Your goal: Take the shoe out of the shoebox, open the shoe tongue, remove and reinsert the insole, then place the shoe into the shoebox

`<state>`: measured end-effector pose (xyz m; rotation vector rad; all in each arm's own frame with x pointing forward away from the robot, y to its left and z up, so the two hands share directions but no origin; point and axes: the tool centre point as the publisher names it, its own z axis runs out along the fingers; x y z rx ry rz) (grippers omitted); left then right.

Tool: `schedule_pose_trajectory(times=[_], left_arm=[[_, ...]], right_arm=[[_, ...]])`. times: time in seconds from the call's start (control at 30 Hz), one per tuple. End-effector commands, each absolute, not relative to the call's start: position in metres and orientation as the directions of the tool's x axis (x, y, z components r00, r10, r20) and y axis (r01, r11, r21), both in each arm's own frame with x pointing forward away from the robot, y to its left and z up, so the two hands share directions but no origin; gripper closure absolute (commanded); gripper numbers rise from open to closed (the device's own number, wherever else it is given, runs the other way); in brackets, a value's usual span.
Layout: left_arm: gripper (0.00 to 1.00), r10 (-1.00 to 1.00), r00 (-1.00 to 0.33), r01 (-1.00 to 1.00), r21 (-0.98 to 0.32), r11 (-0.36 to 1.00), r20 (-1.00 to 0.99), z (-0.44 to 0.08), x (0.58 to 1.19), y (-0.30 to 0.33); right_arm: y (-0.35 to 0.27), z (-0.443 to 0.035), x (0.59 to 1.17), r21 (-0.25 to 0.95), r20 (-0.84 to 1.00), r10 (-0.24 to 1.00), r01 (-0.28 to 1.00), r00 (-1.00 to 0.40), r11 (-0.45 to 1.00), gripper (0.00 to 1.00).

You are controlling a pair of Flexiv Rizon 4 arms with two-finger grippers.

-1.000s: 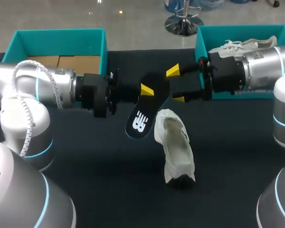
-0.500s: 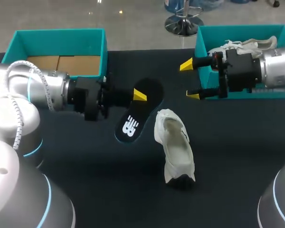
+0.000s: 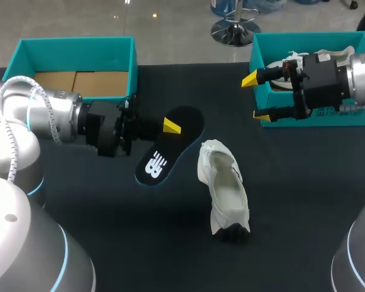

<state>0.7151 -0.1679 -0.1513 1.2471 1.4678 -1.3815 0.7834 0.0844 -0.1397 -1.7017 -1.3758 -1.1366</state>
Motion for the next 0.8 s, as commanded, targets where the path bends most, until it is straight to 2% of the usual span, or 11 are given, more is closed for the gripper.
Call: schedule_pose_trajectory(times=[0.03, 0.4, 0.8], left_arm=[[1.0, 0.154, -0.243, 0.964, -0.256, -0.072, -0.958, -0.151, 0.713, -0.167], [1.0, 0.135, -0.231, 0.967, -0.243, -0.078, -0.963, -0.143, 0.709, -0.158], [1.0, 0.168, -0.254, 0.958, -0.271, -0.091, -0.953, -0.141, 0.696, -0.162]], right_arm=[[0.074, -0.133, 0.777, 0.033, 0.9, 0.429, 0.968, 0.079, -0.247, 0.0], [0.052, -0.123, 0.775, 0.068, 0.889, 0.451, 0.955, 0.073, -0.288, 0.0], [0.027, -0.093, 0.777, 0.171, 0.78, 0.624, 0.947, 0.038, -0.272, 0.0]])
